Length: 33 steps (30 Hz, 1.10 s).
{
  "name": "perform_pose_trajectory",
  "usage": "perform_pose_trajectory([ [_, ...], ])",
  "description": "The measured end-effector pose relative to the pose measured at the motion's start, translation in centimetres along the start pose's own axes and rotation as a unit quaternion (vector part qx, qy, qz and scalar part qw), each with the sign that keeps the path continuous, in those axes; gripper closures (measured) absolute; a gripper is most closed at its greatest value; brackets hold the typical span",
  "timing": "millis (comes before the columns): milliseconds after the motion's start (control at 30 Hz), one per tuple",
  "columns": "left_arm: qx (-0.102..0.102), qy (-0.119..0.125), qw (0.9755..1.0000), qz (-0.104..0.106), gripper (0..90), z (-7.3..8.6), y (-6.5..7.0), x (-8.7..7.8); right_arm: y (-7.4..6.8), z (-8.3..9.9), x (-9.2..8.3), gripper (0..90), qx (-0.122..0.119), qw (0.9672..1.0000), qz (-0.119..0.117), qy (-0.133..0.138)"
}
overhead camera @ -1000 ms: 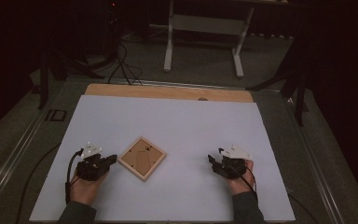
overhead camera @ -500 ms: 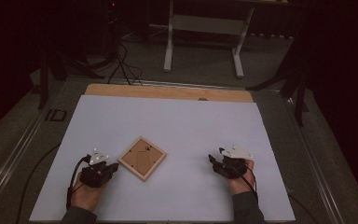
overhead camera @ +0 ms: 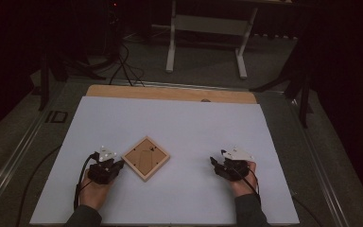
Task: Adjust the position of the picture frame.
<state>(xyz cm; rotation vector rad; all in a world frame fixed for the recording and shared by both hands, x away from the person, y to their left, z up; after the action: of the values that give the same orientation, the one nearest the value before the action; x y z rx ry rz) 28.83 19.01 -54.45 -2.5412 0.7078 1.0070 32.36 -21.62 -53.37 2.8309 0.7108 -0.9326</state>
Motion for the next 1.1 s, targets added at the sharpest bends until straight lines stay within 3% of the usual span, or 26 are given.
perform_pose_trajectory([
  [333, 0.015, 0.0, 0.9998, 0.013, 89.7, -0.4, 0.6, 0.7, -0.3, -0.1, 0.2, 47.1, 0.005, 1.0, -0.005, 0.001],
  [533, 0.009, -0.001, 0.9997, 0.024, 89.6, -0.6, 0.5, 1.1, -0.3, -0.2, 0.3, 48.7, 0.016, 0.9997, -0.017, 0.002],
  [800, 0.02, -0.011, 0.9996, 0.017, 89.6, -1.8, 1.0, 2.0, 0.1, -0.6, 0.0, 55.4, 0.045, 0.9986, -0.022, 0.018],
  [967, 0.03, -0.014, 0.9993, 0.018, 89.6, -2.5, 1.6, 2.7, -0.2, -1.0, 0.1, 60.0, 0.054, 0.9978, -0.028, 0.024],
  [1100, 0.027, -0.009, 0.9994, 0.018, 89.5, -3.0, 1.9, 3.3, -0.6, -1.3, 0.7, 62.6, 0.057, 0.9976, -0.03, 0.026],
])
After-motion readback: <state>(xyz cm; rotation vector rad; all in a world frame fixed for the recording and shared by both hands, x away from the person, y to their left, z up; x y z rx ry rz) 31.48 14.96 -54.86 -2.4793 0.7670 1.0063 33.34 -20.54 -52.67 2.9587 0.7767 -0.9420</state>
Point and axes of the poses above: each handheld gripper's, and its own axes: x roughly forward along the jaws, z roughly out of its underside, y roughly to its right, the point moved 2 cm from there along x, roughly forward along the jaws, and after that the axes turned 13 degrees about x, right-handed, at the moved point
